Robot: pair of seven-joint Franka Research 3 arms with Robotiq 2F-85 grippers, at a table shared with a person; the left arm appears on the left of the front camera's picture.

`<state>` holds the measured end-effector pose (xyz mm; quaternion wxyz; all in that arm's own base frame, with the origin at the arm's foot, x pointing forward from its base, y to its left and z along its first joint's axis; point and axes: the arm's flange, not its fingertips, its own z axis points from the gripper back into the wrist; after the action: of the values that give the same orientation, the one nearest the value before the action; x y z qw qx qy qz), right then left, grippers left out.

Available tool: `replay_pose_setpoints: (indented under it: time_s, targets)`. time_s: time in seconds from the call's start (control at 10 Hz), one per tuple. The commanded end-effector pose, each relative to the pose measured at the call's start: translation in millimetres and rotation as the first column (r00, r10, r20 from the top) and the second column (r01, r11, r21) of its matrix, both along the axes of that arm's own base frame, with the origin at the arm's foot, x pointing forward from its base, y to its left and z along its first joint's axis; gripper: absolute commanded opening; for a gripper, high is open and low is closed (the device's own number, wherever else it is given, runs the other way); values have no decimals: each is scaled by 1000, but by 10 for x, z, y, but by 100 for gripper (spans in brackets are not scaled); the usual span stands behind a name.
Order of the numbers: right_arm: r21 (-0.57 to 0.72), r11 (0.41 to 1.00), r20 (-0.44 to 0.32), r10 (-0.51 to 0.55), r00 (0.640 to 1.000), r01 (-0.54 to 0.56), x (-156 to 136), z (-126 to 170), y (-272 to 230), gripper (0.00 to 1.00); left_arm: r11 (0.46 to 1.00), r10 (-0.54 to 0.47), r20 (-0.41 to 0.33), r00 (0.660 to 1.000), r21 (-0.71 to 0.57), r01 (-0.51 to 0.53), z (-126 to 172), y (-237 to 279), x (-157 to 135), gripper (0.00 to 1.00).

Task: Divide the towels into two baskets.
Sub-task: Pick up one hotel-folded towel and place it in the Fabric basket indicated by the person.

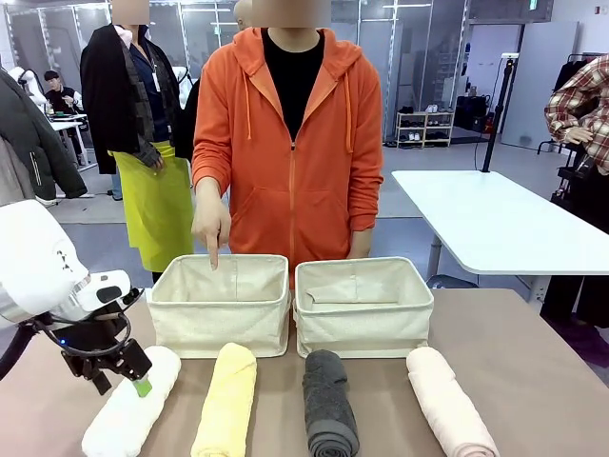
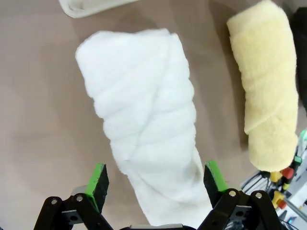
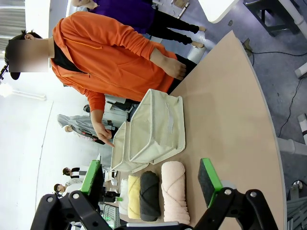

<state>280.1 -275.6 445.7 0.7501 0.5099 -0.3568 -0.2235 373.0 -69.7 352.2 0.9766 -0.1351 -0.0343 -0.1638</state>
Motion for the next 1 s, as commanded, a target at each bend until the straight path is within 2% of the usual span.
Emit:
replay_pose_setpoints:
  time_s: [0.0,0.3,0.5,0.6,0.9]
  targets:
    - [2,1000,11,-2,1000,2,-18,29,3,100,998,-46,-19,999,-51,45,-266,69,-587,100]
    - [2,1000,11,-2,1000,2,-18,29,3,100,997,-76,-45,996,-21,75,-417,17,-618,100]
    - [2,1000,11,-2,1000,2,-18,29,3,100,998,-53,-26,998,-22,52,-515,7,-602,100]
    - [2,1000,11,-2,1000,2,-18,29,3,100,999,-44,-21,999,-23,44,-563,1,-608,95]
    - [2,1000,11,-2,1000,2,-18,29,3,100,998,-46,2,999,-49,46,-543,21,-610,65]
